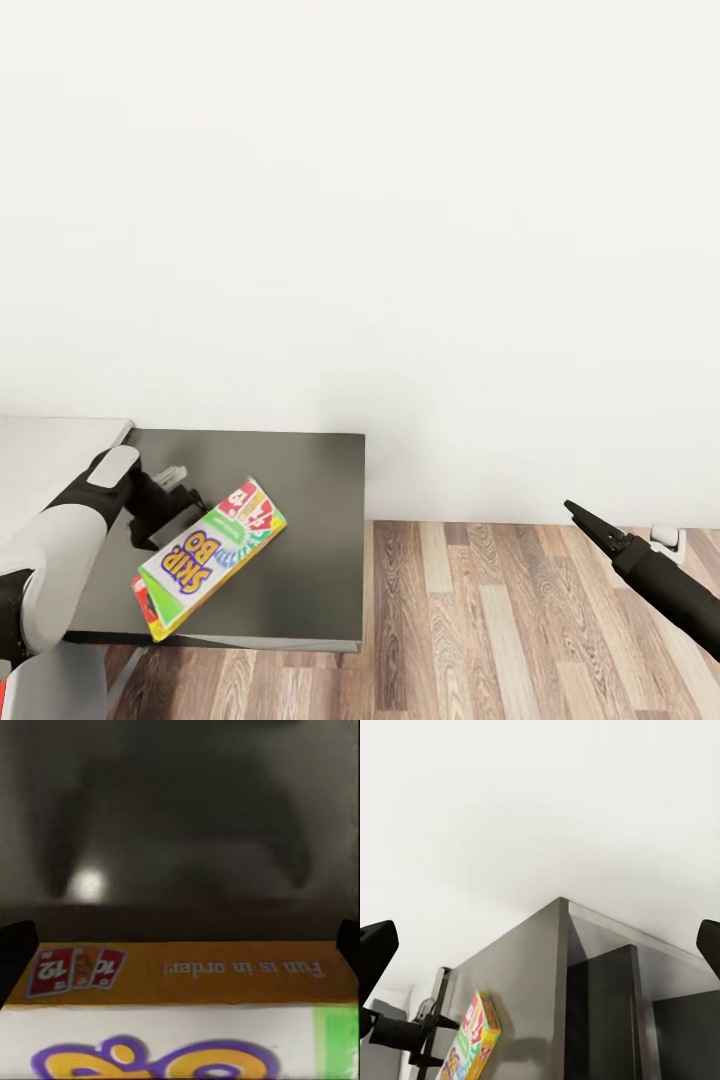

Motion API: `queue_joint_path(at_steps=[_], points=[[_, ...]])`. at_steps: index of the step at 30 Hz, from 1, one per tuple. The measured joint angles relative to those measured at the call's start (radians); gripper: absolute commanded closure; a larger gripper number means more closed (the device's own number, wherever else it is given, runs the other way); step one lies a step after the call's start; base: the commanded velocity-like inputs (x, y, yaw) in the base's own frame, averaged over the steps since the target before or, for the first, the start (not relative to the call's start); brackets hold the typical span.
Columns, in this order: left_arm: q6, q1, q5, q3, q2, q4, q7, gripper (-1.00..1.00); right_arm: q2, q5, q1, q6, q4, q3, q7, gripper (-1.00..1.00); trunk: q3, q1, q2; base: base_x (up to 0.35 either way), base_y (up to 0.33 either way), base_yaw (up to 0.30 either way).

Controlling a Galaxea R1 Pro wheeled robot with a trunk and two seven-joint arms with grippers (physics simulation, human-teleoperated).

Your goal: Put all the toys in the child's room - the three board games (two on the bed and one on the table), the two jigsaw puzzles on the table, and the tennis ball on the table - inside the toy box on the table in the child's room.

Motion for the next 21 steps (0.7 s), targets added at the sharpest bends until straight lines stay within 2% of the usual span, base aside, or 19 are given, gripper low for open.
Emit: queue_joint_path(at_steps=[3,6,13,21], points=[[0.017,0.0,0.003,-0.001,0.002,-0.003,-0.052,-1.0,0.0,-0.001,0.0,0.0,0.0,0.0,0.001,-1.0,0.0,0.0,0.0,0.0,0.0,0.0],[0.023,0.0,0.006,-0.002,0.003,-0.003,-0.07,-1.0,0.0,0.0,0.0,0.0,0.0,0.0,0.001,-1.0,0.0,0.0,0.0,0.0,0.0,0.0],[0.024,0.001,0.006,-0.002,0.003,-0.003,-0.078,-1.0,0.0,-0.001,0.0,0.0,0.0,0.0,0.001,-1.0,0.0,0.0,0.0,-0.002,0.0,0.0],[0.023,0.001,0.006,-0.002,0.003,-0.004,-0.078,-1.0,0.0,-0.001,0.0,0.001,0.0,0.0,0.001,-1.0,0.0,0.0,0.0,-0.107,0.0,0.0]])
